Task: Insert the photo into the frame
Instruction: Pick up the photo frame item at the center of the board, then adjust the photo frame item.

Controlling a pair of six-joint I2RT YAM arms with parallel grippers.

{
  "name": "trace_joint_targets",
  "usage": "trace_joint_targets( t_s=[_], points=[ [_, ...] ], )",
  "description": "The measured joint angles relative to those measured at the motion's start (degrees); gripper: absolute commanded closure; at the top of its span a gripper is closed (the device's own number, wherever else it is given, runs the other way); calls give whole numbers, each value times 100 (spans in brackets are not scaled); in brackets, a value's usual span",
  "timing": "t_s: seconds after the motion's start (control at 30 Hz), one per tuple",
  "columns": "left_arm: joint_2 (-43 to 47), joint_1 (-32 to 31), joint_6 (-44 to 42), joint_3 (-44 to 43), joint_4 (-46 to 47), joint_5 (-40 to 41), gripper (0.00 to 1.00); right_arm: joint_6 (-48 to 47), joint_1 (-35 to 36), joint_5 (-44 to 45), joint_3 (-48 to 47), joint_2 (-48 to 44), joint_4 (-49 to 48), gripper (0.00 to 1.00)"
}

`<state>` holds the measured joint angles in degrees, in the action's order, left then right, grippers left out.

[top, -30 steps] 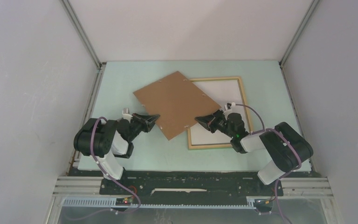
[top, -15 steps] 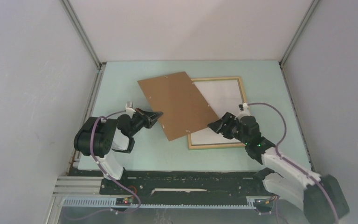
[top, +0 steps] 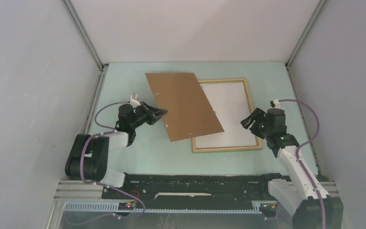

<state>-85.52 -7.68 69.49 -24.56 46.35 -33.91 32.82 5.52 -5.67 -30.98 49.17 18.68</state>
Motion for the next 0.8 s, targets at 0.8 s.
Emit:
trace_joint_targets(
  t_s=[0.8],
  points=[
    [651, -2, -55, -380, -328, -859, 100, -234, -966, -3910, -1008, 2608, -1130, 21]
  ],
)
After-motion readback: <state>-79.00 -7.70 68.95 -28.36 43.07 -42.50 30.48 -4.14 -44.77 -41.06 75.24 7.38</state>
